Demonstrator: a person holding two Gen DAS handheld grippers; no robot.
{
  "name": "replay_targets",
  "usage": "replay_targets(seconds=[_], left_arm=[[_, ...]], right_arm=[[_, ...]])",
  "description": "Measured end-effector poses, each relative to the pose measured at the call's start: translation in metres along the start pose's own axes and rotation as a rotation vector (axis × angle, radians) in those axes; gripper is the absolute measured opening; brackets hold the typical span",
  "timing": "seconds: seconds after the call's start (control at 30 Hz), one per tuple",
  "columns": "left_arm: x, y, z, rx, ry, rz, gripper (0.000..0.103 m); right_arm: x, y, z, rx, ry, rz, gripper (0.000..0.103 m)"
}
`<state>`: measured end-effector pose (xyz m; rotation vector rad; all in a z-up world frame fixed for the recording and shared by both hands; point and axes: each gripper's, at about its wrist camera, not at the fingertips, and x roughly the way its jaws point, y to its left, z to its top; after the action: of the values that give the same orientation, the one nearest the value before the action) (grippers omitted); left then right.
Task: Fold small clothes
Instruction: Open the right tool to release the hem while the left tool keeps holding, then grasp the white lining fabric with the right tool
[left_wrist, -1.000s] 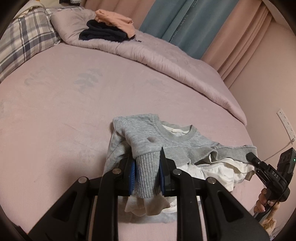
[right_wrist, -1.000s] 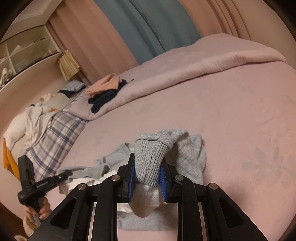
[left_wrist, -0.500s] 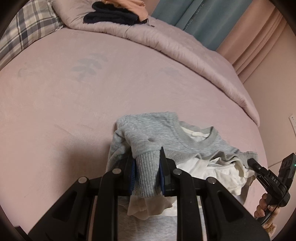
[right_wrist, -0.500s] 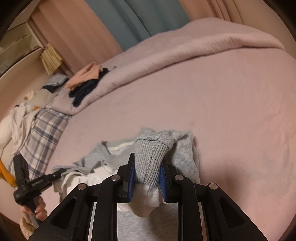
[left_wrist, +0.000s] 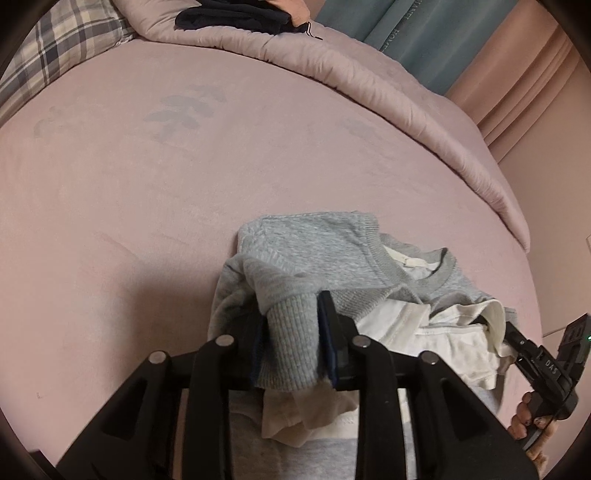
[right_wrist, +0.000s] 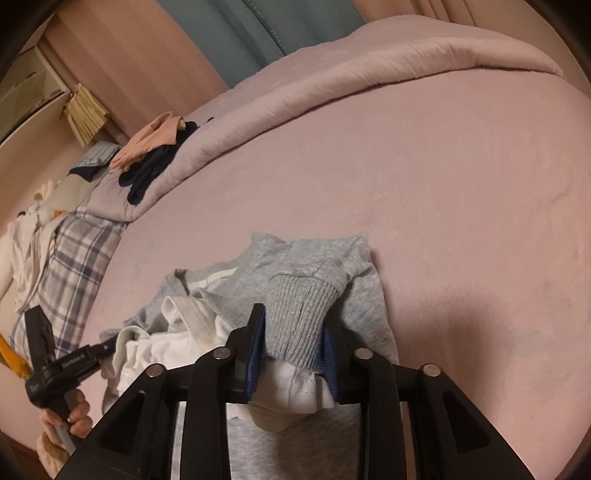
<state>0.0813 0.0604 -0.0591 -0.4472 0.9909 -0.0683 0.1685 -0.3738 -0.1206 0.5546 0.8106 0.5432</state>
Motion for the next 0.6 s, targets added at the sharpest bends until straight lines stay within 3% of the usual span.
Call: replay_targets(seconds=[0.17,0.3,0.37,0.53,0.57,0.6], left_arm=[[-0.016,0.000,-0.009,0.002,-0.002,-0.068,0.058],[-0.018,-0.001,-0.021,0.005,0.017,-0.098,0.059],[-0.015,0.001,-0.024,-0.017,0.030,-0.109,0.057],[-0.012,0.002,-0.029,-0.043,0.022,-0.097,0.026],[-0.012,0.002,-0.029,-0.049,0.019,-0.101,0.020],[-0.014,0.002,-0.028,-0.055,0.014,-0.109,0.019]], right_arm=[[-0.011,-0.003,-0.002,0.001,-0.030,0.019,0.050],[-0.017,-0.004,-0.010,0.001,-0.026,0.037,0.052],[-0.015,-0.003,-0.013,-0.006,-0.023,0.046,0.052],[-0.010,0.006,-0.017,-0.045,-0.007,0.045,0.052],[-0.009,0.007,-0.017,-0.048,-0.011,0.042,0.046],[-0.007,0.008,-0.016,-0.053,-0.011,0.035,0.028]])
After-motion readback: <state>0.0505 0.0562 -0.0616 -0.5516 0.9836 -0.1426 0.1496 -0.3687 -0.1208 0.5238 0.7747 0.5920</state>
